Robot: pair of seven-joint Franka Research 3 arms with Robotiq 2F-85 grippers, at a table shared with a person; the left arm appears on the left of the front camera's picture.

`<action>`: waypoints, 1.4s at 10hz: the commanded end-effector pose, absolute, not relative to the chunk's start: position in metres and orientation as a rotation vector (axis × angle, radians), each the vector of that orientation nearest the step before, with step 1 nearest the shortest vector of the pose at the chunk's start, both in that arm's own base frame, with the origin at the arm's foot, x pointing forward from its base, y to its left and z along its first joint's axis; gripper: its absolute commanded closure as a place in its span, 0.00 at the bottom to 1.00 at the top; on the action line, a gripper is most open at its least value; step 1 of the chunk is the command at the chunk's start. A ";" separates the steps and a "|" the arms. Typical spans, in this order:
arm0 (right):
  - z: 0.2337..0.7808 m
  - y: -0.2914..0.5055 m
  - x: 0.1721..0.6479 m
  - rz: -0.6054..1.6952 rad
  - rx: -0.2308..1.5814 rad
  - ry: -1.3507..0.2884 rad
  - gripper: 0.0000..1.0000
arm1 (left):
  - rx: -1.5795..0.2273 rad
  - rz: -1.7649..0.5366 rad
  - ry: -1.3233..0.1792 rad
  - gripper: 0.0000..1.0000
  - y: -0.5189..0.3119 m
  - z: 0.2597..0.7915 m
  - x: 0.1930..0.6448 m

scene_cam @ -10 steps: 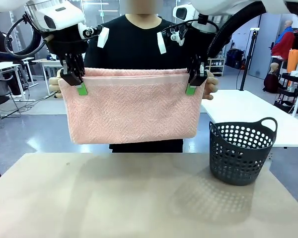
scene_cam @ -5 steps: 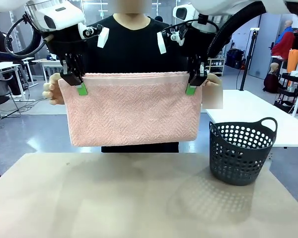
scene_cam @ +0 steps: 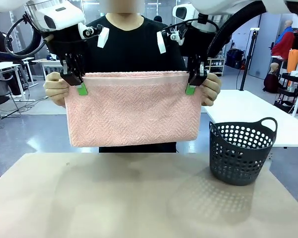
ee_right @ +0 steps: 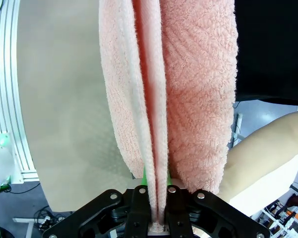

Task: Fold the towel.
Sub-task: Release the end of the 100 cm Hotel Towel you were holding.

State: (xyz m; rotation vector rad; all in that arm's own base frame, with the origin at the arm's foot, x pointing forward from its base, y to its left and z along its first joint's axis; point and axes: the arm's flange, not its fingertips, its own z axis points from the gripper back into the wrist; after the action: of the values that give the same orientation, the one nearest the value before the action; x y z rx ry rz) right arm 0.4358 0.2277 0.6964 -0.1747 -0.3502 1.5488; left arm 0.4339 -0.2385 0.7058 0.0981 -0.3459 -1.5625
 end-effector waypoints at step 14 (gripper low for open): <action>0.723 0.220 0.419 1.550 -0.188 -0.447 0.00 | 0.166 -1.539 -0.471 0.00 -0.234 0.733 0.412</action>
State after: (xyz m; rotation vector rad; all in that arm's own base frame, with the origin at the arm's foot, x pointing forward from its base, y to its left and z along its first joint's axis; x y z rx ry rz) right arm 0.4247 0.2251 0.7143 -0.1927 -0.3941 1.5454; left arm 0.4214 -0.2361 0.7273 0.1268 -0.4131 -1.5593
